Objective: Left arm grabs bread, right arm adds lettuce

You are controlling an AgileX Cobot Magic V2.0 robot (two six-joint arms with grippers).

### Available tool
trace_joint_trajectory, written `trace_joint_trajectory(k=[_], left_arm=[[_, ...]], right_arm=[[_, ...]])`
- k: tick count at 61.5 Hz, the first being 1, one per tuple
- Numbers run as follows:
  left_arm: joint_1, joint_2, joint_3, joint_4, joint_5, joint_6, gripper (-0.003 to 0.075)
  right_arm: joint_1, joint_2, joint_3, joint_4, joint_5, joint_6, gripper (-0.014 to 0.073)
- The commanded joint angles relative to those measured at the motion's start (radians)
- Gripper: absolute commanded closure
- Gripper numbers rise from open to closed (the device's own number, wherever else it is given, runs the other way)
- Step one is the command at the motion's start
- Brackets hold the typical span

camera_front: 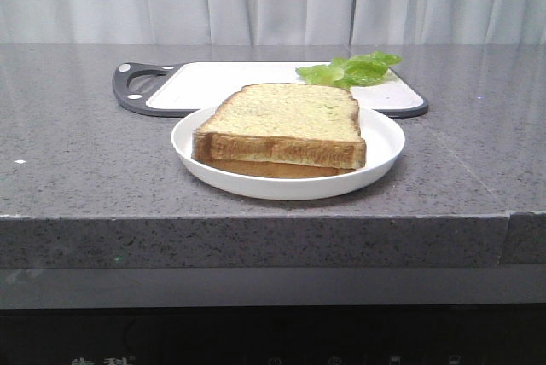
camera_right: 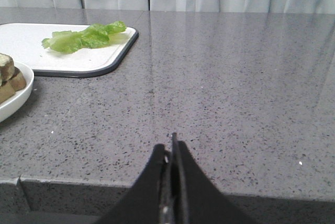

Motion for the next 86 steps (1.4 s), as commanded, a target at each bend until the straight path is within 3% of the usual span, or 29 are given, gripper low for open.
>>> trace_joint_trajectory(k=[1, 22, 31, 40, 49, 62, 67, 71, 74, 78, 82, 86], left_arm=[[0.001, -0.017, 0.007, -0.009, -0.087, -0.008, 0.0739], [0.001, -0.017, -0.015, -0.077, -0.163, -0.008, 0.074], [0.001, 0.017, -0.129, -0.082, -0.041, -0.008, 0.074], [0.001, 0.161, -0.297, -0.087, 0.013, -0.008, 0.074], [0.001, 0.351, -0.437, -0.077, 0.019, -0.006, 0.074], [0.001, 0.506, -0.494, -0.077, 0.011, -0.006, 0.0738], [0.001, 0.509, -0.494, -0.077, 0.012, -0.006, 0.0722], [0.001, 0.509, -0.494, -0.077, 0.012, -0.006, 0.0661], [0.001, 0.509, -0.494, -0.077, 0.012, -0.006, 0.0577], [0.001, 0.509, -0.494, -0.077, 0.012, -0.006, 0.0404], [0.001, 0.509, -0.494, -0.081, 0.012, -0.006, 0.0222], [0.001, 0.509, -0.492, -0.09, 0.004, -0.006, 0.0128]], right_arm=[[-0.006, -0.02, -0.003, -0.009, -0.084, -0.002, 0.0652], [-0.006, -0.02, -0.047, -0.047, -0.028, -0.005, 0.0652], [-0.006, 0.007, -0.163, -0.129, 0.061, -0.005, 0.0652], [-0.006, 0.137, -0.332, -0.15, 0.152, -0.005, 0.0652], [-0.006, 0.32, -0.461, -0.15, 0.146, -0.005, 0.0652], [-0.006, 0.43, -0.514, -0.15, 0.133, -0.005, 0.0648], [-0.006, 0.429, -0.514, -0.15, 0.128, -0.005, 0.0599], [-0.006, 0.429, -0.514, -0.15, 0.119, -0.005, 0.0498], [-0.006, 0.429, -0.514, -0.15, 0.115, -0.005, 0.0368], [-0.006, 0.429, -0.514, -0.15, 0.115, -0.005, 0.0197], [-0.006, 0.429, -0.514, -0.15, 0.115, -0.005, 0.0085], [-0.006, 0.429, -0.514, -0.15, 0.115, -0.005, 0.0024]])
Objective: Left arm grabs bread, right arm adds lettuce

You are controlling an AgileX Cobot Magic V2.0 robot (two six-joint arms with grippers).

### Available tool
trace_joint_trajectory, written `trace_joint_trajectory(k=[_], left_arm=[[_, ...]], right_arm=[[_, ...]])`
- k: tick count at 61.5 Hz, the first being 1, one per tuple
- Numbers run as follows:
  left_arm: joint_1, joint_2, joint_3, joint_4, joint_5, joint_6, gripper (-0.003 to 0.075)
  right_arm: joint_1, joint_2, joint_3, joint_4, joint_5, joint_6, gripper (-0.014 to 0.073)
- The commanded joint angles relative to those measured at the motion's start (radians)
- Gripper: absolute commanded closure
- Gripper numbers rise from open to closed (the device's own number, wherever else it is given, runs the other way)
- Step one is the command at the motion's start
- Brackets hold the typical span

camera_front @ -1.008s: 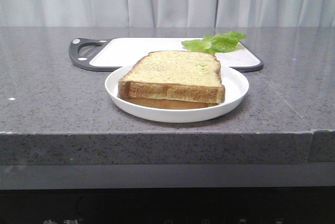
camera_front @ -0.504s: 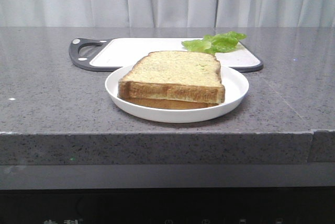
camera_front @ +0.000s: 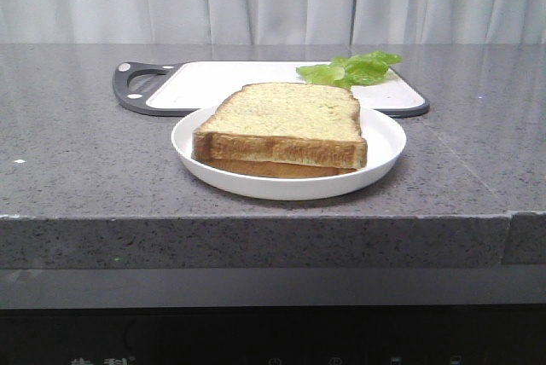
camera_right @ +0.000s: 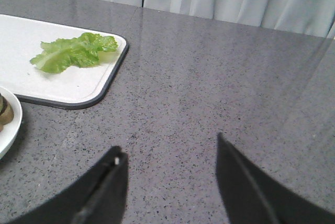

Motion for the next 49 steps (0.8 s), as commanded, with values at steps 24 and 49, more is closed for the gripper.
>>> trace_joint_trajectory(k=[24, 49], left_arm=[[-0.091, 0.151, -0.188, -0.14, 0.032, -0.005, 0.0166], [-0.448, 0.579, -0.473, -0.231, 0.21, -0.005, 0.0166]], right_arm=[[-0.006, 0.014, -0.034, -0.014, -0.095, -0.003, 0.0022], [-0.006, 0.014, -0.034, -0.014, -0.093, -0.003, 0.0022]])
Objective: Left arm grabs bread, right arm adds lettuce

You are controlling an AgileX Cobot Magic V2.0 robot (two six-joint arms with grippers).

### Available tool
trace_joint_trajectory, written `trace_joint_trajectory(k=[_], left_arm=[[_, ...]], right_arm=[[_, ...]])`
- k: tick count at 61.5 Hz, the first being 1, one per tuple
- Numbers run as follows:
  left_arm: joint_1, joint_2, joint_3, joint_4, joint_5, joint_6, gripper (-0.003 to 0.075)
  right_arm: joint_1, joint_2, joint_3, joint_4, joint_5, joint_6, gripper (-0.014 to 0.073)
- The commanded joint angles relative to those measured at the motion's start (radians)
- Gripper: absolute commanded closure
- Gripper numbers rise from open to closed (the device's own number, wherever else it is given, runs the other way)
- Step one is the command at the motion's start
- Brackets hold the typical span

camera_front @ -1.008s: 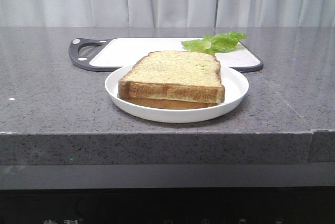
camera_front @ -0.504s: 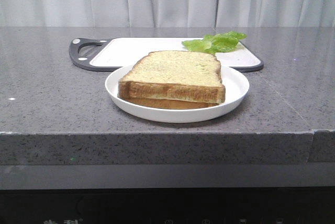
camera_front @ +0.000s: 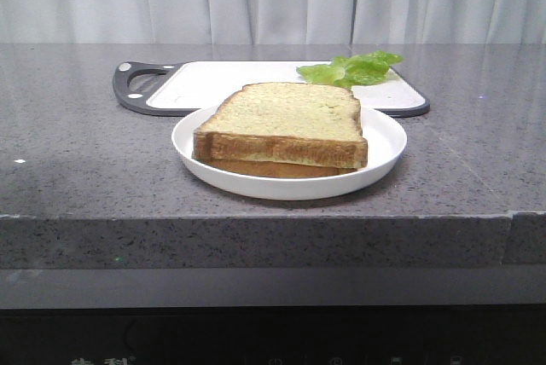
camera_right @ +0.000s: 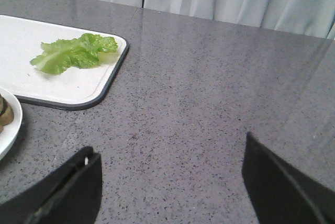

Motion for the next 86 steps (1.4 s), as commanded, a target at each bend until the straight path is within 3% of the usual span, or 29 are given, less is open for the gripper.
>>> trace_joint_trajectory(k=[1, 13, 28, 60, 69, 86], left_arm=[[-0.046, 0.07, -0.079, -0.091, -0.039, -0.005, 0.0166], [-0.053, 0.289, -0.233, -0.222, 0.126, 0.02, 0.0166], [-0.053, 0.486, -0.376, -0.518, 0.227, 0.255, 0.0166], [-0.086, 0.646, -0.443, -0.525, 0.259, 0.271, 0.0169], [-0.086, 0.651, -0.443, -0.523, 0.259, 0.281, 0.027], [-0.086, 0.651, -0.443, -0.523, 0.259, 0.281, 0.064]], right_arm=[[-0.006, 0.014, -0.034, -0.014, -0.091, -0.003, 0.0022], [-0.006, 0.014, -0.034, -0.014, -0.091, -0.003, 0.0022], [-0.006, 0.014, -0.034, -0.014, -0.091, -0.003, 0.0022], [-0.006, 0.014, -0.034, -0.014, -0.091, -0.003, 0.0022], [-0.006, 0.014, -0.034, -0.014, -0.091, -0.003, 0.0022], [-0.006, 0.014, -0.034, -0.014, -0.091, -0.003, 0.0022]])
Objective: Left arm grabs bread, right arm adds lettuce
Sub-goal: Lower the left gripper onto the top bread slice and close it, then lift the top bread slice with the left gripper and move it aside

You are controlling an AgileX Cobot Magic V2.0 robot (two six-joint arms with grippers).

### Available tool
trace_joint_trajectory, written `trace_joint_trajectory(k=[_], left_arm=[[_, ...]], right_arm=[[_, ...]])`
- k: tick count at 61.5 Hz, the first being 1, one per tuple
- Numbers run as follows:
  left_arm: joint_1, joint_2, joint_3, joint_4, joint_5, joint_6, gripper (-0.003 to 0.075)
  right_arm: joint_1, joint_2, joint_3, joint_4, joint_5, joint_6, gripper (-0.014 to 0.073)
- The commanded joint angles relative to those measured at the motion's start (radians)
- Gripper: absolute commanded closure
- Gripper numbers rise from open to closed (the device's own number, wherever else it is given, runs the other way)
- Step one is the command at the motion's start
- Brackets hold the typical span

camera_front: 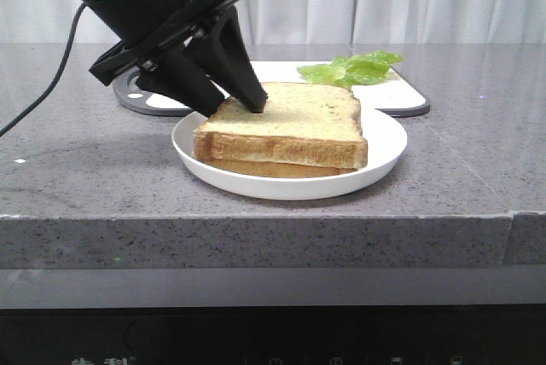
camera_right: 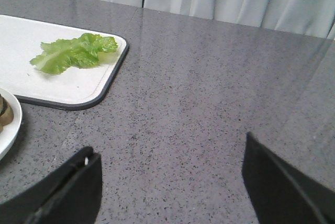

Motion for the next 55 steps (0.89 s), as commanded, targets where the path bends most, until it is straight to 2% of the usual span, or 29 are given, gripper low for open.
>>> trace_joint_trajectory(k=[1, 7, 15, 28, 41, 55], left_arm=[[-0.005, -0.039, -0.034, -0.039, -0.017, 0.002, 0.0656], [-0.005, -0.039, -0.034, -0.039, -0.017, 0.002, 0.0738], [-0.005, -0.039, -0.041, -0.039, -0.008, 0.002, 0.0739], [-0.005, -0.061, -0.094, -0.042, 0.094, 0.002, 0.0739], [0.016, -0.155, -0.079, -0.04, 0.08, 0.002, 0.0739], [0.112, -0.303, 0.014, -0.027, -0.002, 0.002, 0.0739]], right_arm=[[-0.006, 0.014, -0.034, -0.008, -0.091, -0.005, 0.0022], [-0.006, 0.014, -0.034, -0.008, -0.091, -0.005, 0.0022], [-0.006, 0.014, -0.034, -0.008, -0.091, -0.005, 0.0022], [-0.006, 0.014, -0.034, -0.008, -0.091, -0.005, 0.0022], [-0.006, 0.014, -0.034, -0.008, -0.091, -0.005, 0.0022], [-0.006, 0.014, -0.034, -0.008, -0.091, -0.005, 0.0022]])
